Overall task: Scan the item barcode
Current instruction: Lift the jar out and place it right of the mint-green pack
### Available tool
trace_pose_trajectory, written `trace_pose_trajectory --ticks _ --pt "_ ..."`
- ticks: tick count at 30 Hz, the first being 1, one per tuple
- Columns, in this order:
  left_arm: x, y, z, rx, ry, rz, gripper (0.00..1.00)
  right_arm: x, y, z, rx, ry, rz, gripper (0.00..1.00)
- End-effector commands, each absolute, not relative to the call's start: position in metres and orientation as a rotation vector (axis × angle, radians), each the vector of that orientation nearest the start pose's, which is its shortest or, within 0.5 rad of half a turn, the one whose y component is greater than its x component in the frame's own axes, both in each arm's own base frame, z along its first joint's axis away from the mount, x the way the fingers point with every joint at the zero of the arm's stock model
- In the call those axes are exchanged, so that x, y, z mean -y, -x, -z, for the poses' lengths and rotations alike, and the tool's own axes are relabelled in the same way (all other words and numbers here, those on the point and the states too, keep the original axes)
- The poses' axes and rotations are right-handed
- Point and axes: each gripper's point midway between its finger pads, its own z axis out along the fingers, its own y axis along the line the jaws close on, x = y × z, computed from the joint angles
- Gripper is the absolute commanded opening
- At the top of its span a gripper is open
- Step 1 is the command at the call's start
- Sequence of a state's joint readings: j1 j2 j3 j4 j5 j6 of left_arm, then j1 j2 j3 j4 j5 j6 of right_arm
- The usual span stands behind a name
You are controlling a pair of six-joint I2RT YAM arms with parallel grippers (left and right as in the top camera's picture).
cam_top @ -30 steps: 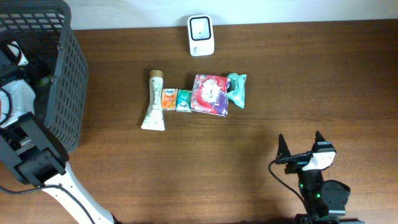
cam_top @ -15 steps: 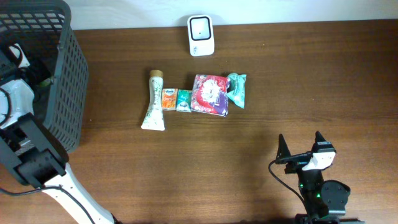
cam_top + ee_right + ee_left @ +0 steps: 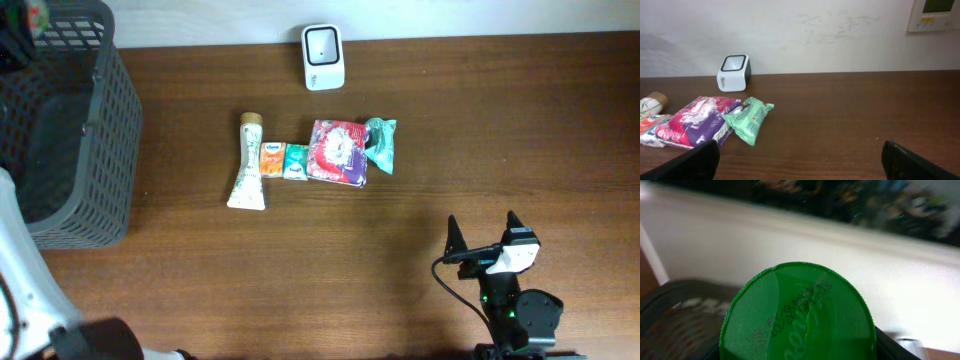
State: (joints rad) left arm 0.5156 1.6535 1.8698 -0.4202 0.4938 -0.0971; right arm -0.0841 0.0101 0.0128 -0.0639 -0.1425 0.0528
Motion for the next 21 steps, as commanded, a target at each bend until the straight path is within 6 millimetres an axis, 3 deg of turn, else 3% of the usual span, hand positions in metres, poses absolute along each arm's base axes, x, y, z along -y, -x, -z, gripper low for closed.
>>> trace_pose_trajectory --ticks 1,3,4,7,11,13,19,21 --pt "-0.078 -0.442 -0.502 -1.632 -0.002 0.334 0.56 -0.005 -0.246 -0.159 -1.637 -0.006 -0.101 0.99" --pt "-0.028 -0.446 -0.503 -1.639 -0.067 0.442 0.57 -0.005 -0.246 -0.159 -1.637 -0.006 -0.102 0.99" --pt "0.011 -0.447 -0.497 -1.662 -0.128 0.517 0.57 -0.005 -0.246 -0.159 -1.637 -0.006 -0.101 0.99" --pt "0.096 -0.446 -0.477 -1.726 -0.268 0.679 0.57 -0.005 -0.246 -0.159 -1.637 -0.006 -0.102 0.99" --pt "0.213 -0.445 -0.408 -1.898 -0.450 0.881 0.57 -0.005 -0.246 -0.159 -1.637 -0.006 -0.102 0.99" --pt "0.262 -0.449 -0.356 -2.012 -0.511 0.927 0.57 -0.005 -0.246 -0.159 -1.637 -0.006 -0.102 0.99" --pt "0.340 -0.455 -0.232 -2.257 -0.574 0.807 0.58 -0.005 -0.246 -0.159 -1.637 -0.006 -0.102 0.99" --pt "0.357 -0.455 -0.208 -2.279 -0.588 0.747 0.58 -0.005 -0.246 -0.159 -1.637 -0.006 -0.102 0.99"
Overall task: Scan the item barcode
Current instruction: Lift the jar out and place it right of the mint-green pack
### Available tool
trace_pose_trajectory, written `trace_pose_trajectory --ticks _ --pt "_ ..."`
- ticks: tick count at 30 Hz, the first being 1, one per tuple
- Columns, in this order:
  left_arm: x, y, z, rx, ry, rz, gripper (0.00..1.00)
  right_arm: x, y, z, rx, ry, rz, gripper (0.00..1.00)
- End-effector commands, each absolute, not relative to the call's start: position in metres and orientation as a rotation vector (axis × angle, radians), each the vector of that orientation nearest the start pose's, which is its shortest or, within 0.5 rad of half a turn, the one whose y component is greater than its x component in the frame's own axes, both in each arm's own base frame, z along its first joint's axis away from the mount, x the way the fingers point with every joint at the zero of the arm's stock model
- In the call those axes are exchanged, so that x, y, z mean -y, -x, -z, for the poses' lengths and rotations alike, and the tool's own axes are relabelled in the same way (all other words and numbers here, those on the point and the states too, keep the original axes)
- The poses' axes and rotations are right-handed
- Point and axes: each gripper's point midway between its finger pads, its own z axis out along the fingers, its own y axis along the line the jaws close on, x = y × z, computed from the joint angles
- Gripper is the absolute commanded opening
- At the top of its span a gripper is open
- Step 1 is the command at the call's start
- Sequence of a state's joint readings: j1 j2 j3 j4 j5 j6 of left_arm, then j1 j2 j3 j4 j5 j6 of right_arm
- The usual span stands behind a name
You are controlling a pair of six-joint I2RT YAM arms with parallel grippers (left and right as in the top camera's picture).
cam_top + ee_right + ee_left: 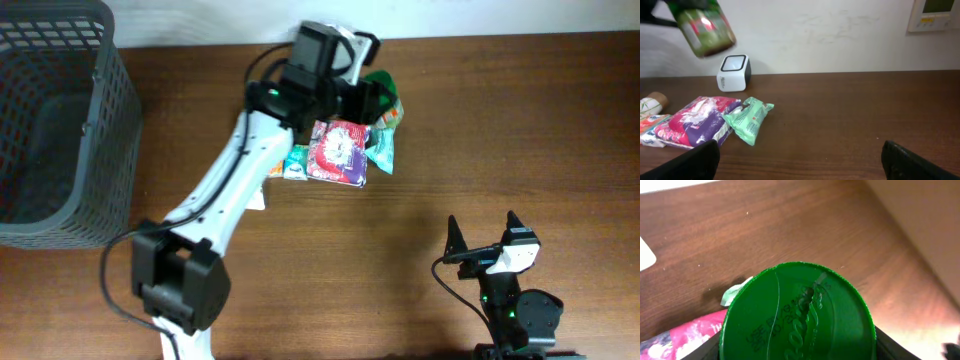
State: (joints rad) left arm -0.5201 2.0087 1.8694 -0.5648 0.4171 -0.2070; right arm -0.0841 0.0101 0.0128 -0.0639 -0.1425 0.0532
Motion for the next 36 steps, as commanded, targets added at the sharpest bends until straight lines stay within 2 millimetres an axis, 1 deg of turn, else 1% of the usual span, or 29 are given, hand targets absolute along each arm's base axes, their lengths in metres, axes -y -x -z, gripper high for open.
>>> trace_pose_trajectory --ticks 1,2,4,5,7,8,11,13,16,17,18,19,20,21,22,23,26,27,28,29,30,31,32,34,35,36 --pt "0.363 -0.457 -0.198 -2.285 -0.586 0.706 0.58 -0.005 -0.246 -0.159 -1.637 -0.006 -0.102 0.99" --pt "0.374 -0.461 -0.182 -2.280 -0.589 0.658 0.59 -0.005 -0.246 -0.159 -1.637 -0.006 -0.101 0.99" --pt "0.399 -0.462 -0.167 -2.241 -0.622 0.670 0.59 -0.005 -0.246 -0.159 -1.637 -0.006 -0.102 0.99" --pt "0.408 -0.463 -0.161 -2.223 -0.632 0.680 0.59 -0.005 -0.246 -0.159 -1.637 -0.006 -0.102 0.99" --pt "0.423 -0.466 -0.140 -2.207 -0.649 0.693 0.60 -0.005 -0.246 -0.159 -1.637 -0.006 -0.101 0.99" --pt "0.429 -0.468 -0.127 -2.204 -0.655 0.696 0.60 -0.005 -0.246 -0.159 -1.637 -0.006 -0.101 0.99" --pt "0.435 -0.471 -0.085 -2.243 -0.665 0.685 0.62 -0.005 -0.246 -0.159 -1.637 -0.006 -0.101 0.99" --pt "0.435 -0.471 -0.070 -2.264 -0.668 0.679 0.66 -0.005 -0.246 -0.159 -1.637 -0.006 -0.101 0.99" --pt "0.435 -0.471 -0.066 -2.265 -0.669 0.679 0.73 -0.005 -0.246 -0.159 -1.637 -0.006 -0.102 0.99" --pt "0.436 -0.472 -0.067 -2.260 -0.668 0.681 0.79 -0.005 -0.246 -0.159 -1.637 -0.007 -0.101 0.99" --pt "0.437 -0.474 -0.071 -2.249 -0.667 0.685 0.87 -0.005 -0.246 -0.159 -1.637 -0.006 -0.101 0.99" --pt "0.441 -0.475 -0.079 -2.231 -0.670 0.703 0.87 -0.005 -0.246 -0.159 -1.637 -0.006 -0.102 0.99" --pt "0.448 -0.475 -0.093 -2.202 -0.687 0.753 0.88 -0.005 -0.246 -0.159 -1.637 -0.006 -0.102 0.99" --pt "0.456 -0.472 -0.117 -2.156 -0.719 0.840 0.92 -0.005 -0.246 -0.159 -1.637 -0.006 -0.102 0.99" --pt "0.458 -0.470 -0.146 -2.103 -0.743 0.915 0.94 -0.005 -0.246 -0.159 -1.637 -0.006 -0.102 0.99" --pt "0.457 -0.469 -0.166 -2.066 -0.749 0.943 0.94 -0.005 -0.246 -0.159 -1.637 -0.006 -0.102 0.99" --pt "0.449 -0.464 -0.233 -1.957 -0.738 0.956 0.93 -0.005 -0.246 -0.159 -1.637 -0.006 -0.102 0.99" --pt "0.442 -0.464 -0.250 -1.945 -0.714 0.928 0.94 -0.005 -0.246 -0.159 -1.637 -0.006 -0.102 0.99" --pt "0.427 -0.467 -0.267 -1.950 -0.666 0.867 0.96 -0.005 -0.246 -0.159 -1.637 -0.006 -0.101 0.99" --pt "0.409 -0.471 -0.278 -1.969 -0.619 0.808 0.97 -0.005 -0.246 -0.159 -1.637 -0.006 -0.101 0.99" --pt "0.377 -0.476 -0.292 -2.006 -0.549 0.721 0.99 -0.005 -0.246 -0.159 -1.637 -0.006 -0.102 0.99" --pt "0.342 -0.479 -0.303 -2.052 -0.472 0.620 0.99 -0.005 -0.246 -0.159 -1.637 -0.006 -0.101 0.99" --pt "0.305 -0.480 -0.309 -2.102 -0.400 0.522 0.99 -0.005 -0.246 -0.159 -1.637 -0.006 -0.101 0.99" --pt "0.239 -0.472 -0.309 -2.212 -0.278 0.325 0.99 -0.005 -0.246 -0.159 -1.637 -0.006 -0.102 0.99" --pt "0.205 -0.467 -0.305 -2.271 -0.217 0.214 0.99 -0.005 -0.246 -0.159 -1.637 -0.006 -0.101 0.99" --pt "0.180 -0.461 -0.300 -2.321 -0.175 0.133 0.99 -0.005 -0.246 -0.159 -1.637 -0.006 -0.101 0.99"
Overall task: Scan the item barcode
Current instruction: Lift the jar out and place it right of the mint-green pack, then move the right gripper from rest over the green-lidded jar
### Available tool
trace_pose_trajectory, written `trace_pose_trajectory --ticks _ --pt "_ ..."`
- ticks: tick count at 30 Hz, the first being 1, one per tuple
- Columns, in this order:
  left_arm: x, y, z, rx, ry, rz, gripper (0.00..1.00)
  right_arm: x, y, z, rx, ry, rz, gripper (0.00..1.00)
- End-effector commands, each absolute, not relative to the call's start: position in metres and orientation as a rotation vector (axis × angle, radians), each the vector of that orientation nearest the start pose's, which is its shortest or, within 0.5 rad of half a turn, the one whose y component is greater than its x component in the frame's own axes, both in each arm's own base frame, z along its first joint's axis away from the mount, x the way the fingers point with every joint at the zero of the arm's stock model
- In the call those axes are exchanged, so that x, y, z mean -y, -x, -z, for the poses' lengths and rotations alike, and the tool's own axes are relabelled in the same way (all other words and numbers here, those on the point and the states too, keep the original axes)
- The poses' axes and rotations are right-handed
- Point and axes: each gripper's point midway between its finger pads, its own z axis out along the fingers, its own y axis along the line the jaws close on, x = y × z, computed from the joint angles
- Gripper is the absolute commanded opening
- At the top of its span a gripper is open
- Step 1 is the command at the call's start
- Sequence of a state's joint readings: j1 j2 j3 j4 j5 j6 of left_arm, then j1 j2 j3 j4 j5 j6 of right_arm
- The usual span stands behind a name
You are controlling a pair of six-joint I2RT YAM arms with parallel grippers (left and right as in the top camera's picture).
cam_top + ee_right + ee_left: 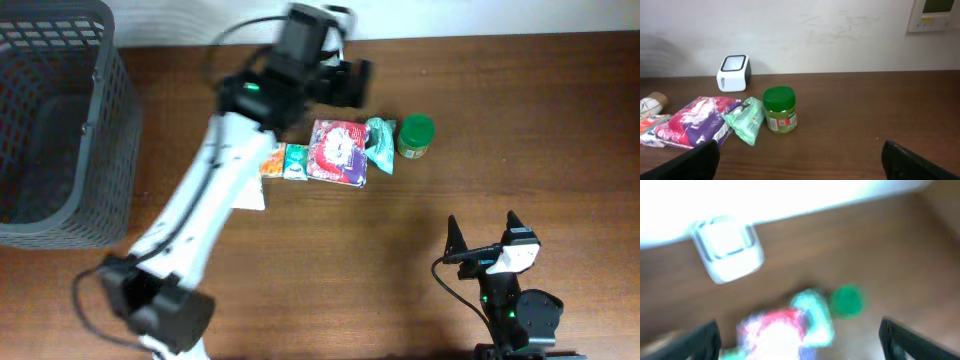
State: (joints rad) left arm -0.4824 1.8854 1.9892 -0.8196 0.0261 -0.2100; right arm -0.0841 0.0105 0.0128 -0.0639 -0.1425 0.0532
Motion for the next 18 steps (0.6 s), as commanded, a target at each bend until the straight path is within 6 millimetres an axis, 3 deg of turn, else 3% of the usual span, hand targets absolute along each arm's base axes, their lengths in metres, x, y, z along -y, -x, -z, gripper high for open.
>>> trace_pose_trajectory --ticks 1,2,3,6,10,12,18 --pt "0.143 -0.450 -0.287 -2.409 -0.117 0.011 0.99 -0.005 -0.246 -0.159 -1.637 -0.006 -0.102 0.99" --pt "0.103 -0.440 -0.271 -2.504 -0.049 -0.109 0.99 -0.005 -0.246 -0.159 -1.637 -0.006 -0.102 0.99" --pt "0.081 -0.433 -0.261 -2.564 -0.005 -0.155 0.99 -0.005 -0.246 -0.159 -1.637 -0.006 -0.101 0.99" --pt "0.036 -0.422 -0.232 -2.665 0.136 -0.219 0.99 -0.005 -0.246 -0.159 -1.637 -0.006 -0.102 0.99" --pt "0.006 -0.413 -0.210 -2.730 0.236 -0.262 0.99 -0.005 -0.246 -0.159 -1.637 -0.006 -0.102 0.99" --pt "-0.008 -0.411 -0.206 -2.710 0.437 -0.238 0.99 -0.005 -0.246 -0.159 -1.637 -0.006 -0.101 0.99" --pt "-0.009 -0.411 -0.206 -2.710 0.448 -0.232 0.99 -0.005 -0.246 -0.159 -1.637 -0.006 -0.102 0.99"
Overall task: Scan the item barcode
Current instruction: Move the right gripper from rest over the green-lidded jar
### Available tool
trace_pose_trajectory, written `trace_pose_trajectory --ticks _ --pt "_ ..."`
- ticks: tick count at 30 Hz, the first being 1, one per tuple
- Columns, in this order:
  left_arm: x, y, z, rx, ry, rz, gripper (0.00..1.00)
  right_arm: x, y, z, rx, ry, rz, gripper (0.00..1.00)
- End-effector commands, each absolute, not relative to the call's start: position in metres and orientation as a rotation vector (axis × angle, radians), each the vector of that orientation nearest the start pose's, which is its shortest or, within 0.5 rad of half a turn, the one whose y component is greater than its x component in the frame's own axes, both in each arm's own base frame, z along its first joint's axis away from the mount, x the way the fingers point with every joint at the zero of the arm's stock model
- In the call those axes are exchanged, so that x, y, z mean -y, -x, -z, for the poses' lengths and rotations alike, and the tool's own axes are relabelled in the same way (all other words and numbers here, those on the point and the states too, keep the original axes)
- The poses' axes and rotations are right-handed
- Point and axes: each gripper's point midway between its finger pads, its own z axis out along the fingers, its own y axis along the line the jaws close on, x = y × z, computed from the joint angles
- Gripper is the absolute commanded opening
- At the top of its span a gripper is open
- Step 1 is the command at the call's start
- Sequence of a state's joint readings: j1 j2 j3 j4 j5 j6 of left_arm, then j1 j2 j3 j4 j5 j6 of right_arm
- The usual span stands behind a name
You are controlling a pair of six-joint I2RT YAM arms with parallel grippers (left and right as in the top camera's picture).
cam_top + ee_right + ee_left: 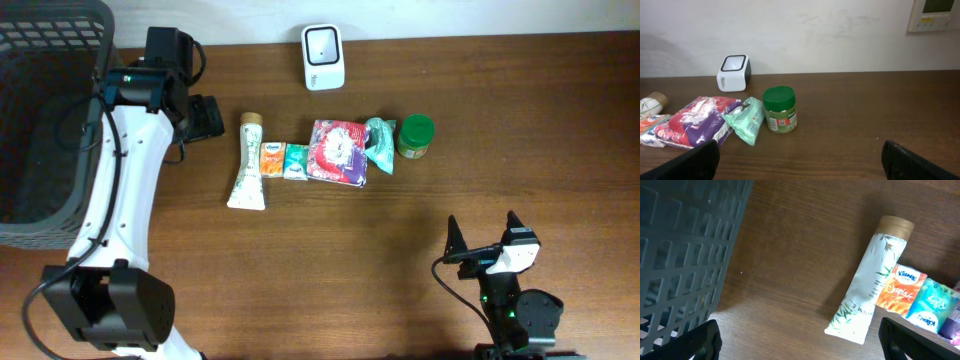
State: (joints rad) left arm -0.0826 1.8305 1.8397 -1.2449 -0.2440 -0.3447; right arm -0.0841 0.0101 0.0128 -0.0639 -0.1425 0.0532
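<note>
The white barcode scanner [323, 57] stands at the table's far edge, also in the right wrist view as the scanner [733, 73]. A green-lidded jar [415, 136] stands upright at the right end of a row of items; its label shows on the jar [780, 109]. My left gripper [200, 115] is open and empty between the basket and a white tube [246, 162]. In its own view the left gripper [800, 347] hangs over bare wood beside the tube [872, 285]. My right gripper [487, 235] rests open at the front right, apart from everything.
A dark mesh basket [50, 120] fills the left end of the table, its wall [685, 245] close to the left gripper. The row also holds an orange tissue pack [271, 160], a teal pack [296, 161], a red-purple pack [338, 151] and a green pouch [380, 143].
My left gripper was open near the scanner, behind the row of items. Now it is at the left, between the basket and the tube. The jar and the right arm are unmoved.
My left gripper first held the green-lidded jar up by the basket. Then it held the jar in front of the scanner. Later the jar stood on the table beside the green pouch with the gripper open. Now the gripper is back at the left by the tube.
</note>
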Motion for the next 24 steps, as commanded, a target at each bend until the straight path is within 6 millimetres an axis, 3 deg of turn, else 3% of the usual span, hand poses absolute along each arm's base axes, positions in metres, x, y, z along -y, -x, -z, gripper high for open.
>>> trace_pose_trajectory --ticks 1,6,7,8,10,11,13,15,17,20,22,24 --pt "-0.009 -0.411 -0.206 -2.710 0.448 -0.232 0.99 -0.005 -0.246 -0.159 -1.637 -0.006 -0.101 0.99" --pt "-0.009 -0.411 -0.206 -2.710 0.448 -0.232 0.99 -0.006 -0.246 -0.160 -1.633 0.000 -0.109 0.99" --pt "-0.009 -0.411 -0.206 -2.710 0.448 -0.232 0.99 -0.017 -0.245 -0.161 -1.630 0.045 -0.165 0.99" --pt "-0.009 -0.411 -0.206 -2.710 0.448 -0.232 0.99 -0.041 -0.240 -0.168 -1.603 0.114 -0.322 0.99" --pt "-0.009 -0.411 -0.206 -2.710 0.448 -0.232 0.99 -0.074 -0.226 -0.190 -1.516 0.237 -0.528 0.99" --pt "-0.009 -0.411 -0.206 -2.710 0.448 -0.232 0.99 -0.082 -0.222 -0.193 -1.505 0.277 -0.567 0.99" --pt "-0.009 -0.411 -0.206 -2.710 0.448 -0.232 0.99 -0.070 -0.222 -0.231 -1.343 0.261 -0.469 0.99" --pt "-0.009 -0.411 -0.206 -2.710 0.448 -0.232 0.99 -0.042 -0.204 -0.302 -1.031 0.164 -0.299 0.99" --pt "-0.009 -0.411 -0.206 -2.710 0.449 -0.233 0.99 -0.019 -0.177 -0.354 -0.830 0.058 -0.210 0.99" --pt "-0.009 -0.411 -0.206 -2.710 0.448 -0.232 0.99 -0.020 -0.177 -0.383 -0.877 0.062 -0.208 0.99" --pt "-0.008 -0.411 -0.206 -2.711 0.445 -0.232 0.99 -0.042 -0.178 -0.403 -0.904 0.249 -0.120 0.99" --pt "-0.008 -0.411 -0.206 -2.711 0.445 -0.232 0.99 -0.054 -0.181 -0.431 -0.926 0.330 -0.135 0.99"
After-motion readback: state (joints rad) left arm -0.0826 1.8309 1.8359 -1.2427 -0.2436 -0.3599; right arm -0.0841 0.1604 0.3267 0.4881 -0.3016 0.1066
